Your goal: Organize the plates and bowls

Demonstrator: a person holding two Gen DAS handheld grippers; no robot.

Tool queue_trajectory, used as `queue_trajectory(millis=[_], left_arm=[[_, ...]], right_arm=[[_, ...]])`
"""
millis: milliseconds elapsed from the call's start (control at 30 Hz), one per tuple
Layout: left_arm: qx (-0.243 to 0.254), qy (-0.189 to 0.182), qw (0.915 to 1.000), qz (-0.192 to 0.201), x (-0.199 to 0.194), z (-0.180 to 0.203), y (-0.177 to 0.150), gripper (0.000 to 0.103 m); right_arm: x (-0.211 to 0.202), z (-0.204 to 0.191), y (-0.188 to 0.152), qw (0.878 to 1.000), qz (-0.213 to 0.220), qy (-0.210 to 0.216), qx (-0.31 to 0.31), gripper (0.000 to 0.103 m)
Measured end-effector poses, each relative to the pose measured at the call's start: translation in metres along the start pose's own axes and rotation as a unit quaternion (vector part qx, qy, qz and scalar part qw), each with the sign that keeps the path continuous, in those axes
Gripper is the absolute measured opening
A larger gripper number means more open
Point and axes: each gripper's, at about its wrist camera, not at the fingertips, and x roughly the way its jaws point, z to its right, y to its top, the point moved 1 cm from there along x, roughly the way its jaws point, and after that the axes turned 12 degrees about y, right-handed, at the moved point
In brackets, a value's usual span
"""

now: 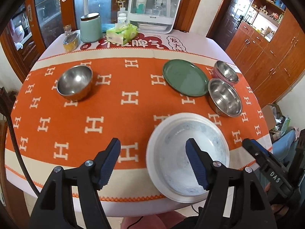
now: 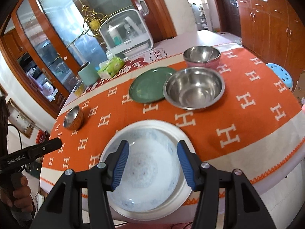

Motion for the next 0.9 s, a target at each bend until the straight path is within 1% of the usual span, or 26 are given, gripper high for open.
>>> queue_trajectory(millis=[100, 200, 233, 267, 300, 333, 467, 600, 733, 800, 900], left_arm=[[0.005, -0.005, 1.0000, 0.002, -0.005, -0.008, 0.011, 0.070], [0.016, -0.009, 0.9998, 0.007, -0.009, -0.010, 0.020, 0.072], [0.021, -0.013, 0.9997, 0.008, -0.010, -0.011, 0.023, 0.074], [0.026, -0.018, 0.9995, 0.008, -0.010, -0.011, 0.025, 0.075], [0.030, -0.022, 0.9993, 0.008, -0.009, -0.011, 0.028, 0.075], [0.035, -0.024, 0.9991, 0.008, -0.008, -0.011, 0.030, 0.075], [0.046, -0.027, 0.9986, -0.001, -0.005, -0.010, 0.037, 0.076], [0.052, -0.026, 0.9983, -0.008, -0.002, -0.006, 0.042, 0.078], [0.048, -0.021, 0.9985, -0.014, 0.001, 0.001, 0.049, 0.080], [0.043, -0.016, 0.9988, -0.016, 0.003, 0.007, 0.053, 0.080], [0.024, -0.016, 0.9993, -0.023, 0.005, 0.017, 0.061, 0.084]], right_arm=[[-0.005, -0.005, 0.008, 1.000, 0.008, -0.004, 0.007, 0.053], [-0.011, -0.012, 0.015, 1.000, 0.013, -0.013, 0.001, 0.054], [-0.014, -0.014, 0.017, 1.000, 0.015, -0.016, -0.002, 0.055], [-0.016, -0.016, 0.019, 1.000, 0.014, -0.018, -0.006, 0.060], [-0.019, -0.019, 0.022, 1.000, 0.009, -0.020, -0.016, 0.065], [-0.020, -0.021, 0.024, 0.999, 0.005, -0.023, -0.026, 0.066], [-0.027, -0.030, 0.035, 0.996, -0.009, -0.053, -0.078, 0.068], [-0.030, -0.035, 0.047, 0.992, -0.018, -0.061, -0.112, 0.074], [-0.024, -0.036, 0.064, 0.985, -0.045, -0.060, -0.155, 0.075], [-0.021, -0.036, 0.071, 0.982, -0.051, -0.055, -0.173, 0.075], [-0.015, -0.032, 0.086, 0.980, -0.063, -0.039, -0.187, 0.075]])
